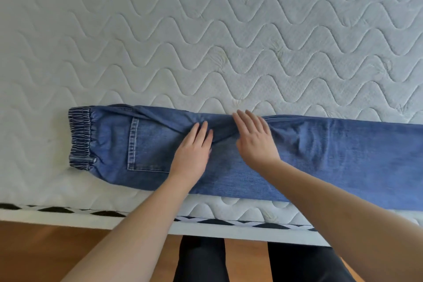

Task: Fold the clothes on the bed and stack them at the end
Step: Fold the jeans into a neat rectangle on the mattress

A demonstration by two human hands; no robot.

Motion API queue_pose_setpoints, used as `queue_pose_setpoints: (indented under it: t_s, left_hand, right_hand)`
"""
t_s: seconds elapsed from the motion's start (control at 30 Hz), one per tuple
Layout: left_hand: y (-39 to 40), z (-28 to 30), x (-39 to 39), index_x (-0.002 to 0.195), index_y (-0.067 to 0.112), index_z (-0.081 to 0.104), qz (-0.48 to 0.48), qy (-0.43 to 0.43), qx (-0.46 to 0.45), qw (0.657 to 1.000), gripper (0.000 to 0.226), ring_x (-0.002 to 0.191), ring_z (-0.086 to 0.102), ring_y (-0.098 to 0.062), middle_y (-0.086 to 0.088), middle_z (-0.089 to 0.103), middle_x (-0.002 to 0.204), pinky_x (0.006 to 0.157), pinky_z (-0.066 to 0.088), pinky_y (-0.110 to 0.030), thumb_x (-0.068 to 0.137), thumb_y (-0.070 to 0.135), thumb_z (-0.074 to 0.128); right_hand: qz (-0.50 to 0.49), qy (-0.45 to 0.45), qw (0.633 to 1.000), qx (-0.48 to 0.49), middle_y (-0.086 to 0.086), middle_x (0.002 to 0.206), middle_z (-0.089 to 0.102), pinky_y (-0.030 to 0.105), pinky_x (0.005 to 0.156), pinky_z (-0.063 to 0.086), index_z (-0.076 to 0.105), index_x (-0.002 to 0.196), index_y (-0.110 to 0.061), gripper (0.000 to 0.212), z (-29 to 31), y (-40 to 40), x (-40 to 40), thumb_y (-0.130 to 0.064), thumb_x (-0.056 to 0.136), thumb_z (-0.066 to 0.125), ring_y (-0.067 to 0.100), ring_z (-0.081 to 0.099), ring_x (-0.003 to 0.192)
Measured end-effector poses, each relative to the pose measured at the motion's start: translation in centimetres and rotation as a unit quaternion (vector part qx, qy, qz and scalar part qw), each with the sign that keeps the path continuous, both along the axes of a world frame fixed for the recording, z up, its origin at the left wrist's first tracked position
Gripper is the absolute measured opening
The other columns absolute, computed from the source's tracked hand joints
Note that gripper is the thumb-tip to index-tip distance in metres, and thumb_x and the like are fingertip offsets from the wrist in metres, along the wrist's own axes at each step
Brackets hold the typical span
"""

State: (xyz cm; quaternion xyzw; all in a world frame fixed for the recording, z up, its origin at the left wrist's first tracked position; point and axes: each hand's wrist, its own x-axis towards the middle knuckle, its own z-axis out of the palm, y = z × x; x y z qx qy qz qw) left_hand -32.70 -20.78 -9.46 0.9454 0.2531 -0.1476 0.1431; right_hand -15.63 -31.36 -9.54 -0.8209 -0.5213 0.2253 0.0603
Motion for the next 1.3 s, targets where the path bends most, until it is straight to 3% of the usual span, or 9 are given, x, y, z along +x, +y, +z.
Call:
queue_pose_setpoints:
  t_s: [0.13,0.27,0.37,0.5,0.63,0.9,1.03,1.2,1.3]
  left_hand:
    - [0.7,-1.0,-1.5,0.145,0.005,0.045,0.03,-0.035,-0.067,0.997,0.05,0.144,0.035,-0.028,-0.01,0.033,0.158,0.117,0.033,-0.041,0.096,0.013,0.053]
    - [1.3,-1.3,-3.2,0.151,0.019,0.038,-0.01,0.032,-0.001,0.999,0.057,0.146,0.031,-0.023,0.0,0.027,0.161,0.119,0.024,-0.047,0.099,0.042,0.032]
    - [0.5,-1.8,-3.5,0.157,0.022,0.013,0.009,0.085,-0.012,0.996,0.068,0.151,0.016,-0.025,-0.002,0.009,0.165,0.121,0.013,-0.05,0.097,0.055,0.016]
    - [0.2,-3.1,-3.0,0.139,0.031,-0.043,0.033,0.139,-0.025,0.989,0.07,0.149,-0.023,-0.021,0.004,-0.048,0.148,0.118,-0.015,-0.049,0.092,0.063,-0.002]
    - [0.4,-3.3,-2.7,0.127,0.034,-0.054,0.038,0.163,-0.047,0.985,0.07,0.144,-0.034,-0.018,0.008,-0.06,0.137,0.115,-0.022,-0.049,0.094,0.063,-0.001]
    - [-0.1,-2.7,-1.7,0.128,0.03,-0.053,0.051,0.217,-0.051,0.974,0.072,0.143,-0.036,-0.021,0.004,-0.061,0.135,0.116,-0.02,-0.052,0.097,0.063,0.003]
    - [0.1,-1.4,-1.8,0.139,0.029,-0.043,0.013,0.217,-0.047,0.975,0.08,0.147,-0.028,-0.022,0.001,-0.049,0.149,0.12,-0.009,-0.052,0.097,0.064,0.016]
    - [0.0,1.4,-0.9,0.151,0.014,0.039,0.025,0.074,0.01,0.997,0.058,0.145,0.031,-0.031,-0.015,0.031,0.158,0.118,0.023,-0.048,0.098,0.037,0.051]
    - [0.1,2.1,1.6,0.14,0.006,0.052,0.034,0.025,0.019,0.999,0.047,0.138,0.041,-0.034,-0.018,0.046,0.147,0.114,0.033,-0.047,0.097,0.025,0.055]
  right_hand:
    - [0.013,0.035,0.999,0.014,0.005,0.16,0.028,0.036,0.123,0.006,0.031,0.152,-0.009,0.061,-0.5,2.0,-3.3,-0.015,0.093,0.044,0.023,0.021,0.149]
    - [0.037,0.008,0.999,-0.02,0.002,0.163,0.02,0.037,0.123,-0.002,0.025,0.155,-0.014,0.057,-1.6,3.3,-5.6,-0.035,0.102,0.026,0.018,0.013,0.151]
    - [0.074,-0.034,0.995,-0.064,-0.001,0.165,0.006,0.039,0.123,-0.004,0.012,0.158,-0.02,0.063,-2.8,2.3,-5.5,-0.05,0.102,0.017,0.014,0.003,0.151]
    - [0.078,-0.076,0.991,-0.08,-0.003,0.165,0.006,0.04,0.123,0.003,0.008,0.158,-0.024,0.066,-3.8,-0.3,-2.3,-0.057,0.101,0.017,0.013,0.006,0.151]
    - [0.016,-0.109,0.988,-0.111,-0.001,0.164,0.003,0.038,0.123,0.001,0.004,0.158,-0.023,0.07,-4.0,-4.3,1.7,-0.06,0.099,0.013,0.016,0.007,0.151]
    - [-0.076,-0.097,0.977,-0.171,-0.009,0.16,-0.022,0.035,0.121,-0.01,-0.025,0.149,-0.033,0.07,-3.3,-10.7,7.8,-0.066,0.097,0.007,0.007,-0.019,0.147]
    - [-0.072,-0.044,0.981,-0.177,-0.005,0.163,-0.015,0.037,0.122,-0.007,-0.013,0.155,-0.029,0.071,-2.3,-10.1,8.6,-0.062,0.098,0.015,0.012,-0.013,0.15]
    - [-0.072,-0.008,0.994,-0.08,0.001,0.164,0.013,0.04,0.123,0.005,0.016,0.157,-0.022,0.063,0.8,-10.8,9.5,-0.045,0.102,0.035,0.02,0.007,0.151]
    - [-0.097,-0.003,0.993,-0.06,0.003,0.162,0.021,0.04,0.123,0.008,0.022,0.156,-0.02,0.063,1.9,-13.7,10.5,-0.039,0.1,0.045,0.022,0.013,0.151]
